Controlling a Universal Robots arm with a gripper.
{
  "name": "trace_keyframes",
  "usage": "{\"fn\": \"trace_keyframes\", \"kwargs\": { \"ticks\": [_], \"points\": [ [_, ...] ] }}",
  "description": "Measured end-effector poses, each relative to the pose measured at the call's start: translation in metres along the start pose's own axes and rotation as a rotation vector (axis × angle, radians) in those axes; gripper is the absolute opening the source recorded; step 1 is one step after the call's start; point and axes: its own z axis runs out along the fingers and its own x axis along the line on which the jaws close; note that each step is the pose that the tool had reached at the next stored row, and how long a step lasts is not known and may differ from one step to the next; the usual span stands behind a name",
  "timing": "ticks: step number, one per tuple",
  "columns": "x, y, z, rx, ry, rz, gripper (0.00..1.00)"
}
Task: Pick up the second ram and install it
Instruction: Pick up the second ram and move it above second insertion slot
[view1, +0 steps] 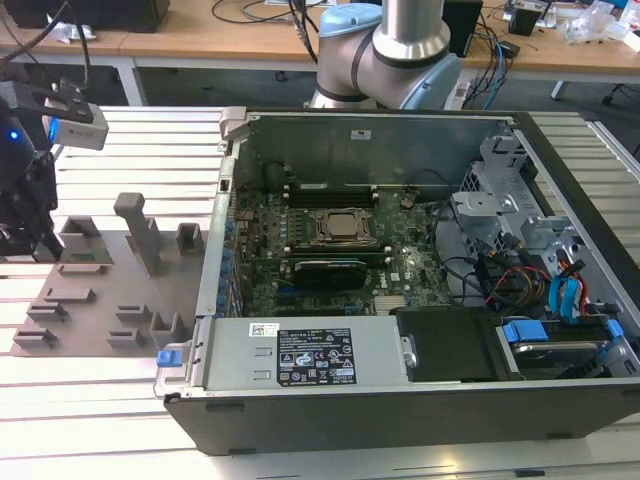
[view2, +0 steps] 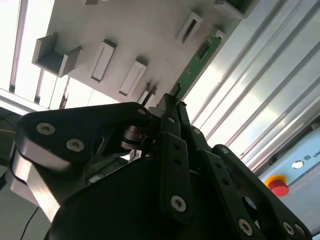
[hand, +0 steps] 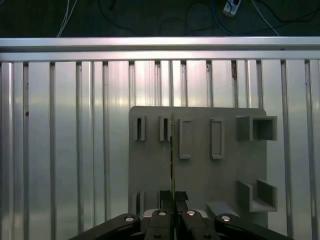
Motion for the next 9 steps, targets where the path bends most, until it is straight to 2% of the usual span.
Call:
{"fn": "trace_keyframes", "kwargs": {
  "ticks": [4,9],
  "points": [
    [-0.0003,0.0006,-0.0133,0.0,0.0001,0.0,0.13],
    [-0.001,0.0016,-0.037,0.0,0.0,0.0,0.13]
  ]
}}
